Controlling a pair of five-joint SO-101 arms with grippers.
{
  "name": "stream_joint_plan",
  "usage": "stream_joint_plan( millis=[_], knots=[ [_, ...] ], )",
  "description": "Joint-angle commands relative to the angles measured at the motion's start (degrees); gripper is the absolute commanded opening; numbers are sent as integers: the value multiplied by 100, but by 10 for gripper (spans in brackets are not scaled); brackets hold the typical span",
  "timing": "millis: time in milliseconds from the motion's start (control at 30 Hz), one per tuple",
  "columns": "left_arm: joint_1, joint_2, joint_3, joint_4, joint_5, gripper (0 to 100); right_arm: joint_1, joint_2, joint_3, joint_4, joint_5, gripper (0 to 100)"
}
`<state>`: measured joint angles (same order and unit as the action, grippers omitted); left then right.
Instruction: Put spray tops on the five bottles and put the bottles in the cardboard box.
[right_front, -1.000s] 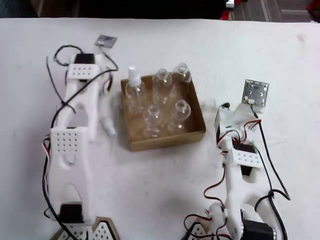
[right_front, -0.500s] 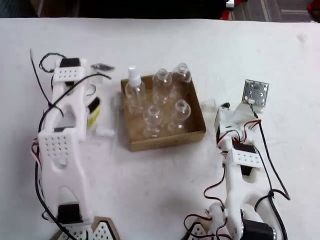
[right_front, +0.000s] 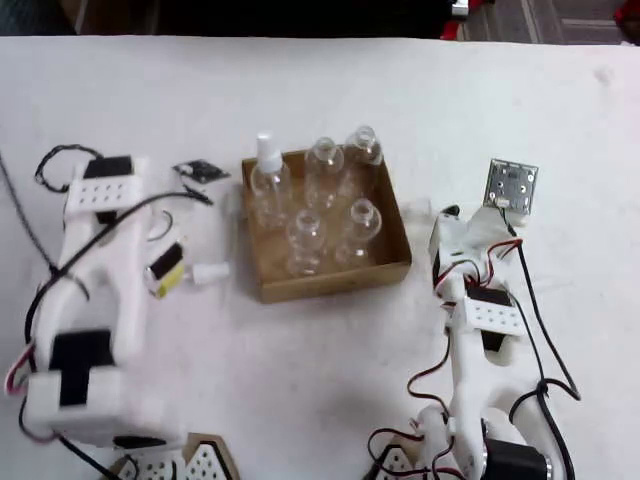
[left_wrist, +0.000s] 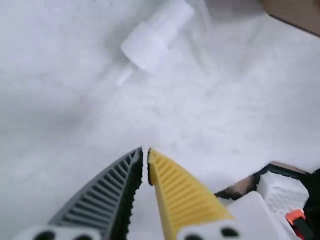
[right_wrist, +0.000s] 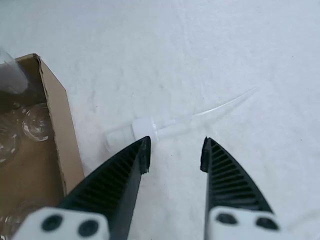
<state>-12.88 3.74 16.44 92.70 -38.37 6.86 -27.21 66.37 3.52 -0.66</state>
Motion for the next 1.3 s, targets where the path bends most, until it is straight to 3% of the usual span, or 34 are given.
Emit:
stream_joint_plan(
  millis=[0, 100, 267, 433, 967, 1267],
  knots=[
    [295, -1305, 202, -571, -97, 20, 31, -4, -79, -84, 70, 145],
    [699, -1560, 387, -932, -334, 21, 31, -4, -79, -84, 70, 145],
    [1305, -1490, 1020, -1767, -1591, 86, 31, -4, -79, -84, 70, 145],
    [1376, -1455, 1152, -2488, -1749, 186, 31, -4, -79, -84, 70, 145],
    [1323, 75, 695, -2699, -2787, 188, 31, -4, -79, -92, 70, 145],
    [1305, 233, 721, -3226, -2813, 188, 31, -4, -79, -101, 70, 145]
  ],
)
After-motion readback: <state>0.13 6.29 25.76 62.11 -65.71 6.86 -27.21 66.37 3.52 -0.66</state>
